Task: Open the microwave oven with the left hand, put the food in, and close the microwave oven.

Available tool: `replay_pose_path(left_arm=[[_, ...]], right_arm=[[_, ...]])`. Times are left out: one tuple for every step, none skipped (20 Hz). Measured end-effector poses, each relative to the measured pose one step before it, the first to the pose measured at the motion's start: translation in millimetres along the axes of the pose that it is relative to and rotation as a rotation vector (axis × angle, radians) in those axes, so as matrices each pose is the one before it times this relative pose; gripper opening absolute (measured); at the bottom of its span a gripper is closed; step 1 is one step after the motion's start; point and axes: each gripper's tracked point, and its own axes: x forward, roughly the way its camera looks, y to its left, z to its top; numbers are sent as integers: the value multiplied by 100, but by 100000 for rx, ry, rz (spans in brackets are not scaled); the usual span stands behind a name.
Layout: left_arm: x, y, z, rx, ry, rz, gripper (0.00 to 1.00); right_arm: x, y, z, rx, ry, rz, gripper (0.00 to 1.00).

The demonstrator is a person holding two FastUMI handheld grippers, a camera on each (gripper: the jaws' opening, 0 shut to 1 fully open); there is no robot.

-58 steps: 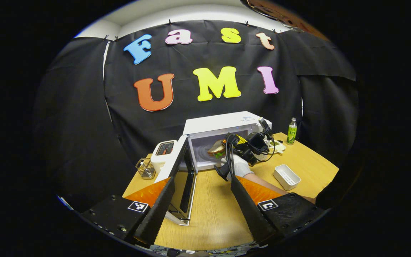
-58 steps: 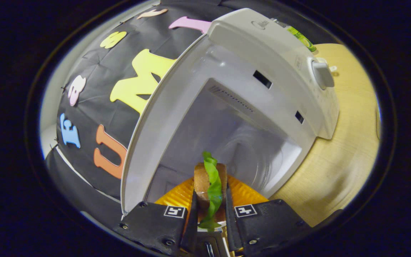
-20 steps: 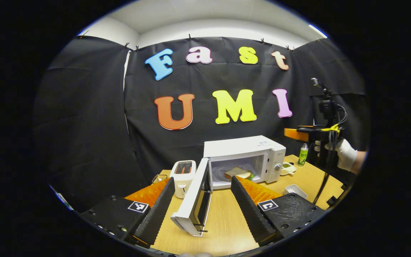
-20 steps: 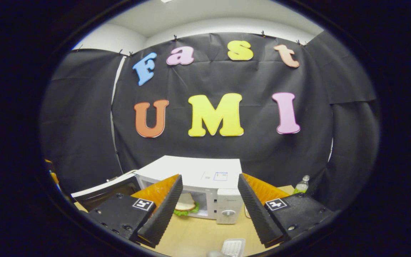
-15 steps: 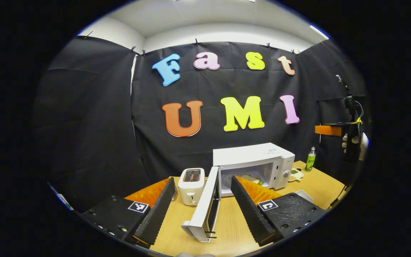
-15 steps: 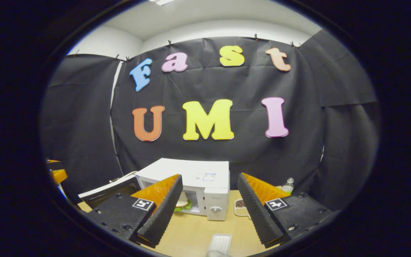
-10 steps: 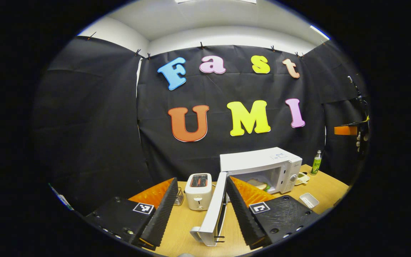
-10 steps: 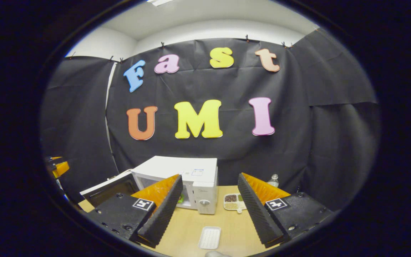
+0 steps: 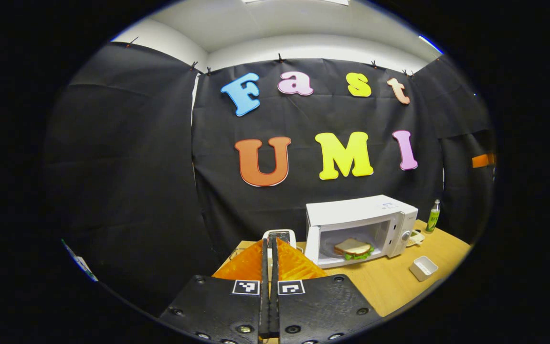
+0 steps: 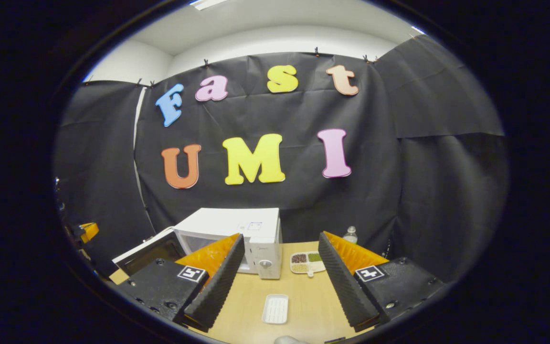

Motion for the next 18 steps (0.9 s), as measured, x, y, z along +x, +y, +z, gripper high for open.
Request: replay_pose_path(left_arm=[[389,769,-1607,22,3425,1785,0],[389,418,-1672,-1818,5415,826,0],[227,256,-1001,-1614,1945,430,0],[142,133,-743,-888,66,-209,0],[406,104,-706,-139,369,-710,0],[236,-66,-815,484,45,-952,0],[358,32,-893,1025,9,-471,0],[392,48,-1124,261,1632,-1273,0],[290,-70,-900,-121,1031,-639,0],[364,62,-972,154,1398,-401,0],[355,-59,-969,323,1686,-552,0],[148,-57,-779,68,1970,38,0],[298,47,-626,199,1202,-230,0],[152,-62,-430,175,752,-74,0],[79,5,-177,96,469,959,0],[41,-248,-127,-284,185,-254,0],[1,-216,59,-540,-158,-159,0],[-87,-316,122,-191,-452,-611,0]], right_arm=[[-215,-67,-303,581,1334,-768,99],[-144,-371,-292,761,1453,-1722,99],[-60,-33,-98,1047,772,-519,99],[-95,62,-38,1177,463,-657,99],[-141,-1,94,608,8,-603,99],[-154,-208,57,183,154,-1054,99],[-210,-128,-39,-89,759,-674,99],[-383,119,-211,165,1028,-172,99],[-254,68,-43,-122,407,-18,99],[-173,-203,-99,-916,646,-773,99],[-248,-328,-227,-1458,666,-1094,99],[-186,-168,-80,-1874,-202,-721,99],[-250,63,39,-1532,-105,330,99],[-158,245,-183,-1270,496,566,99],[-116,-94,-208,-977,587,3,99],[56,-9,-123,-432,554,348,99],[137,28,-99,280,929,301,99],[80,156,44,0,514,846,99]])
